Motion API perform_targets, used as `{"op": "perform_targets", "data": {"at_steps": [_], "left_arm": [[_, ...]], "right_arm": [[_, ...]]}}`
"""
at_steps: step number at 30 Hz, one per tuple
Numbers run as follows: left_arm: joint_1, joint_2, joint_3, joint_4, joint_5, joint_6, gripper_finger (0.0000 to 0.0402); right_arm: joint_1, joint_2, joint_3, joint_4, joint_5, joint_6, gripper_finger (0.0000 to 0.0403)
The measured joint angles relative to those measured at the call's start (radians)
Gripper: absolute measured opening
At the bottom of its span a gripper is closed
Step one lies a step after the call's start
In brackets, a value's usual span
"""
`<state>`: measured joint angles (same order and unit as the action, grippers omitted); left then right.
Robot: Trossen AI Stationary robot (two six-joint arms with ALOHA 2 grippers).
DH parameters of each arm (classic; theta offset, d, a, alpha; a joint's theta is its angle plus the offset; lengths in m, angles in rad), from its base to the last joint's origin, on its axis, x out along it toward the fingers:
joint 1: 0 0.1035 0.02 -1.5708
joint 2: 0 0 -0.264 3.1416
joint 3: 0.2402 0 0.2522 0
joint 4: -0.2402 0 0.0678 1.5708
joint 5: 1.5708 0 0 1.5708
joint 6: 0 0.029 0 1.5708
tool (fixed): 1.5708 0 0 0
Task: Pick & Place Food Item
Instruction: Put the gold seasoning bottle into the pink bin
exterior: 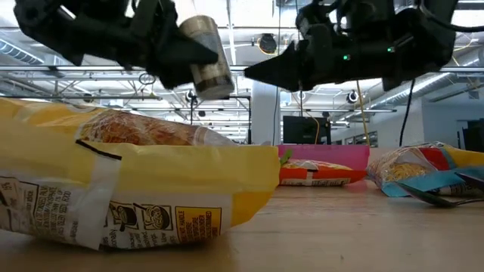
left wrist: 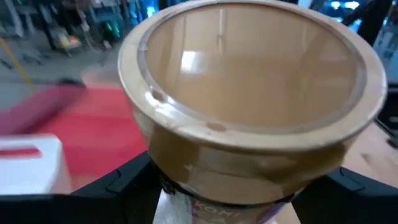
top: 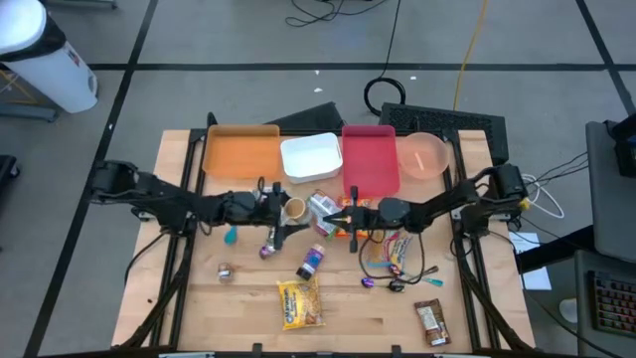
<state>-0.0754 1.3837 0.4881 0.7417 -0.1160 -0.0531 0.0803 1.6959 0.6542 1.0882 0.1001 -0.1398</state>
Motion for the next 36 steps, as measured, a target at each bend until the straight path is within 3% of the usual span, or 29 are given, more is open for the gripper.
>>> {"op": "perform_targets", "data": {"at_steps": [10, 25, 30, 36], "left_arm": [[0.020, 0.168, 0.137, 0.050, 0.089, 0.000, 0.0288], [0.020, 0.158, 0.163, -0.017, 0.112, 0.048, 0.0283], [0.019, 0.091, 0.161, -0.143, 0.055, 0.075, 0.0283], [-0.011, -0.055, 0.159, -0.315, -0.041, 0.110, 0.0283]], "right_arm": [[0.001, 0.087, 0.044, -0.007, -0.012, 0.026, 0.0001], [0.000, 0.084, 0.048, -0.012, -0.050, 0.021, 0.0009], [0.000, 0.082, 0.048, -0.012, -0.048, 0.019, 0.0027], [0.000, 0.082, 0.048, -0.018, -0.048, 0.010, 0.0081]]}}
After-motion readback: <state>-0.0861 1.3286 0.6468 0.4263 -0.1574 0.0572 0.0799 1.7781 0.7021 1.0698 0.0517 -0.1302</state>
